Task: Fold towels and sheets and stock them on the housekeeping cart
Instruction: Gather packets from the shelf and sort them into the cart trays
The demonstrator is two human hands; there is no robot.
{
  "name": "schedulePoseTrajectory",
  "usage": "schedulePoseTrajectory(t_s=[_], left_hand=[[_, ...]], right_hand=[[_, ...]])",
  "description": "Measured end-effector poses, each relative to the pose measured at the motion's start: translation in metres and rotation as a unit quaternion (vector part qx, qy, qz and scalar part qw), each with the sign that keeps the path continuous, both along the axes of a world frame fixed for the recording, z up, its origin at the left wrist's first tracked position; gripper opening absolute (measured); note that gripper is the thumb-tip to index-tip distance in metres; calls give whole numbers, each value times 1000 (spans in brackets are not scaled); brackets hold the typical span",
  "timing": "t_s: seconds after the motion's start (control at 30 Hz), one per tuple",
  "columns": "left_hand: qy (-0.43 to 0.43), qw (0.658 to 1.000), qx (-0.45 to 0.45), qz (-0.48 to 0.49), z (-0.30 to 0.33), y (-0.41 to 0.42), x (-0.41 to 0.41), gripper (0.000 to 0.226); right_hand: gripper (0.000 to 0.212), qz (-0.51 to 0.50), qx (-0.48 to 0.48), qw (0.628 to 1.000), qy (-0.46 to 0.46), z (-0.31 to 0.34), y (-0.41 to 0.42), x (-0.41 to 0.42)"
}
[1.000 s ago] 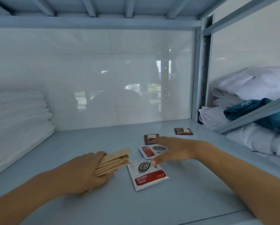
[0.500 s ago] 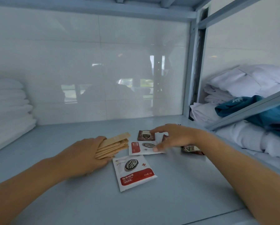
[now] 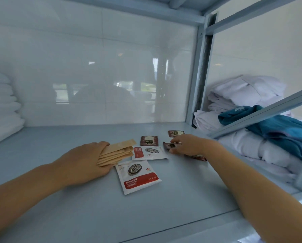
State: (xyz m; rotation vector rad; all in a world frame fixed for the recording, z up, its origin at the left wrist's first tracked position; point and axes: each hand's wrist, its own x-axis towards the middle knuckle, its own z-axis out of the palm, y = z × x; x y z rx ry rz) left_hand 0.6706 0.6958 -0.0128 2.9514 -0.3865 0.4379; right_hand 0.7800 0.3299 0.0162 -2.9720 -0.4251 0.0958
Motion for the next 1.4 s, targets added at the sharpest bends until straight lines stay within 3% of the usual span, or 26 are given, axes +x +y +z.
schedulePoseTrajectory(t_s=[0.1,0.33,0.47,0.6,0.9,1.03,1.27,1.4], left_hand=[[-4,1000,-4,-6,1,0,-2,61],[-14,1000,-11,-7,-2,3,-2,60],[-10,1000,6,-10,0,-1,-1,53],[-11,1000,15,-4,0,-2,-2,50],[-12,1000,14,-1,-2,-1,-1,54],[-9,1000,11,-4,-2,-2,0,47],[-8,1000,4,-11,-2,-1,1,45],[-6,1000,3,-14,-4,0,2,48]], right_hand=[[42,36,-31,997,-58,-4,11,-2],[32,-7,-109,980,-167,15,-16,-22],[38,-30,-150,984,-86,9,-44,-49],[64,-37,-42,998,38,0,-51,-63],[33,4,-164,982,-95,-6,-49,-36],[25,-11,-140,979,-150,-2,-35,-1],[50,34,-143,979,-143,12,-11,65],[53,24,-130,989,-73,2,-7,95]])
